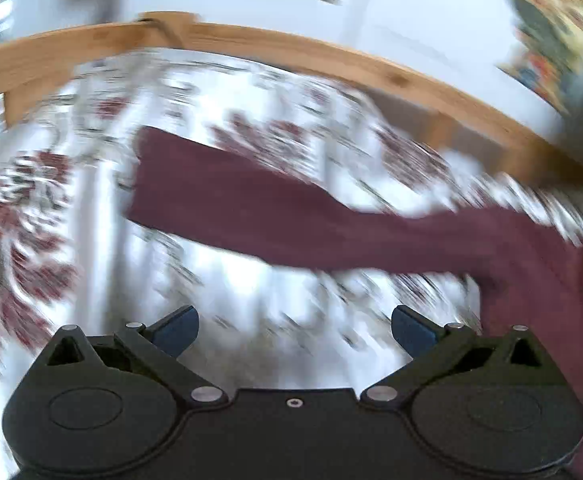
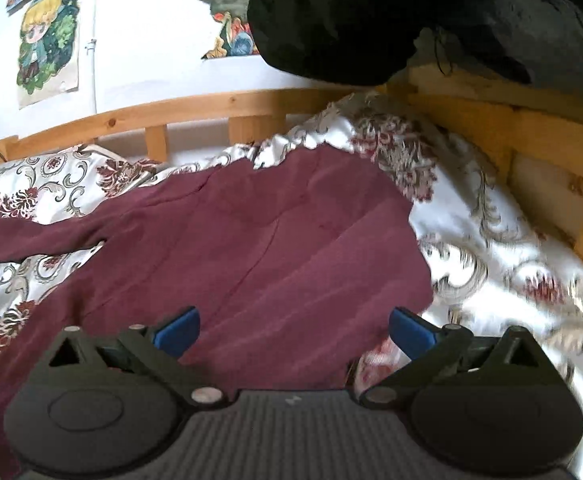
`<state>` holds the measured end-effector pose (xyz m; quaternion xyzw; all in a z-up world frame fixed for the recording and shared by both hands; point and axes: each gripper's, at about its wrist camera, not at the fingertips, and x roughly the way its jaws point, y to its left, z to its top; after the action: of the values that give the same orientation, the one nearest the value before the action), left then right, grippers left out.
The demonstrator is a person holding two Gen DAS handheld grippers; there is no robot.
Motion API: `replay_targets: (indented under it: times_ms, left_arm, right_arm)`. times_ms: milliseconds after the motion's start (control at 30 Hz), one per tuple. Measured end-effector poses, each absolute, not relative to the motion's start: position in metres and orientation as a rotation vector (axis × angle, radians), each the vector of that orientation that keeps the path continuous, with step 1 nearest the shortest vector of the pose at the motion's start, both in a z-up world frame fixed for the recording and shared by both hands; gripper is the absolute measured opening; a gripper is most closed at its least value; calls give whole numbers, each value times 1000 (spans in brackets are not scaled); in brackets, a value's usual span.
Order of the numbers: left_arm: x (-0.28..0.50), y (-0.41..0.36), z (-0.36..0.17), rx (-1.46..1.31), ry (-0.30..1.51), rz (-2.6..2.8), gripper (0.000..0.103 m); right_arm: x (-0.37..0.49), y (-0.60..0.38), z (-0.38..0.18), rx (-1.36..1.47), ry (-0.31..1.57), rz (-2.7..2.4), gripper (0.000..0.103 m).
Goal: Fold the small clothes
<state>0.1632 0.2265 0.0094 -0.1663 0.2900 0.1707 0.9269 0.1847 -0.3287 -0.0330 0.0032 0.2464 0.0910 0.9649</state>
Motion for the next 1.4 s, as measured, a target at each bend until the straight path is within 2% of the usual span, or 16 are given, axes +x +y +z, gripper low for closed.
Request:
replay_targets:
  times_ms: [100, 200, 267, 300, 333, 367, 400, 433, 467, 900, 1267, 1400]
  left_arm:
    - [176, 261, 12, -361, 580, 431, 101]
    - [188, 286, 12, -376, 575, 485, 91]
    - [192, 297, 12, -388, 572, 527, 73]
    - [195, 302, 12, -394, 565, 549, 68]
    - [197, 303, 14, -398, 555, 574, 57]
    - [197, 303, 14, -398, 545, 590, 43]
    - [200, 303, 14, -395, 544, 590, 34]
    - [202, 303, 14, -388, 550, 581, 16]
    - [205, 301, 14, -378, 563, 565, 3]
    - [184, 237, 61, -216, 360, 387, 0]
    - [189, 122, 112, -94, 200, -33, 0]
    - [195, 74, 117, -78, 202, -223, 1]
  right_arm:
    - [166, -327, -37, 81, 520, 166, 103]
    - [159, -324, -41, 85, 512, 176, 103]
    - [161, -322, -43, 67, 488, 188, 103]
    - [162, -321, -44, 59, 487, 181, 103]
    - [163, -321, -45, 57, 486, 183, 103]
    - [164, -322, -46, 57, 488, 186, 103]
    - [165, -322, -48, 60, 493, 183, 103]
    - [165, -323, -50, 66, 498, 180, 103]
    - [165, -324, -51, 71, 503, 178, 103]
    - [162, -326, -44, 88, 480, 190, 103]
    - [159, -335, -32, 102, 433, 174, 103]
    - [162, -343, -26, 119, 419, 142, 103]
